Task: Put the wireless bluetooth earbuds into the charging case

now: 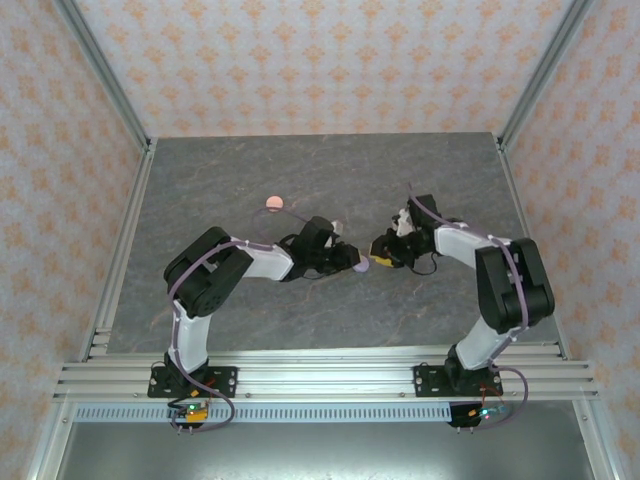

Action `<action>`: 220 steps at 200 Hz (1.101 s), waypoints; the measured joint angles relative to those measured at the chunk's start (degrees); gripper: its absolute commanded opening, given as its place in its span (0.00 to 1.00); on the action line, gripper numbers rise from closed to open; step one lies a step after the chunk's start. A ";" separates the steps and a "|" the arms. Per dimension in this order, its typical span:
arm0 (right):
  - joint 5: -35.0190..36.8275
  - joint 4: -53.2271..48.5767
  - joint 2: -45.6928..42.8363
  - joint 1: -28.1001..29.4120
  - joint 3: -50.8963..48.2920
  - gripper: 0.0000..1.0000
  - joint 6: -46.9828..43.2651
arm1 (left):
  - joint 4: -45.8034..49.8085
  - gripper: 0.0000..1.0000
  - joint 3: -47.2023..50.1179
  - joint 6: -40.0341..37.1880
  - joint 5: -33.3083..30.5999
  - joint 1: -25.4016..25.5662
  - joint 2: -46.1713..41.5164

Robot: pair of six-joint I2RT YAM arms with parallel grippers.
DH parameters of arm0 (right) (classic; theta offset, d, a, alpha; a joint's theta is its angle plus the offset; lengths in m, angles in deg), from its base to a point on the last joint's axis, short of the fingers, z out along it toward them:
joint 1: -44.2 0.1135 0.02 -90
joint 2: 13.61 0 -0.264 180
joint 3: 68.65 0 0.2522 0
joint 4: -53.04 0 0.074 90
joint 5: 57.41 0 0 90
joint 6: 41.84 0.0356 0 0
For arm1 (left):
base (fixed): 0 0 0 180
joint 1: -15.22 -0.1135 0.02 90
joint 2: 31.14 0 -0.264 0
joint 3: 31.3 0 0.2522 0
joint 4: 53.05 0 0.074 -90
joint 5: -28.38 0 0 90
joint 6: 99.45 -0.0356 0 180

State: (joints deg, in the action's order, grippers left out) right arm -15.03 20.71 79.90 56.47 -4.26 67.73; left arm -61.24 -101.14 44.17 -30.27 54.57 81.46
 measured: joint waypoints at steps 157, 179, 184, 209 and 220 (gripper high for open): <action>-0.04 -7.58 -17.57 -1.62 8.44 0.35 -4.70 | 10.12 0.31 -3.41 -15.82 6.71 -8.35 -18.82; 3.30 -9.44 -15.04 -1.62 8.09 0.35 -5.16 | 15.61 0.31 -4.52 -18.93 5.97 -8.33 -18.23; 3.85 -9.51 -14.32 -1.62 7.72 0.35 -5.25 | 16.83 0.31 -4.70 -19.34 5.81 -8.31 -17.90; 4.81 -10.03 -10.69 -1.62 5.25 0.35 -5.29 | 23.56 0.38 -6.69 -22.67 4.00 -6.97 -14.60; 4.76 -10.19 -8.87 -1.60 4.74 0.36 -5.40 | 26.05 0.41 -7.56 -23.96 2.93 -5.57 -12.87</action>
State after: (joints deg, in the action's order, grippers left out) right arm -10.26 10.52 71.03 54.88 0.48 62.33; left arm -35.19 -108.70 20.22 -27.34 49.00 68.58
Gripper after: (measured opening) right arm 0.349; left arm 0.386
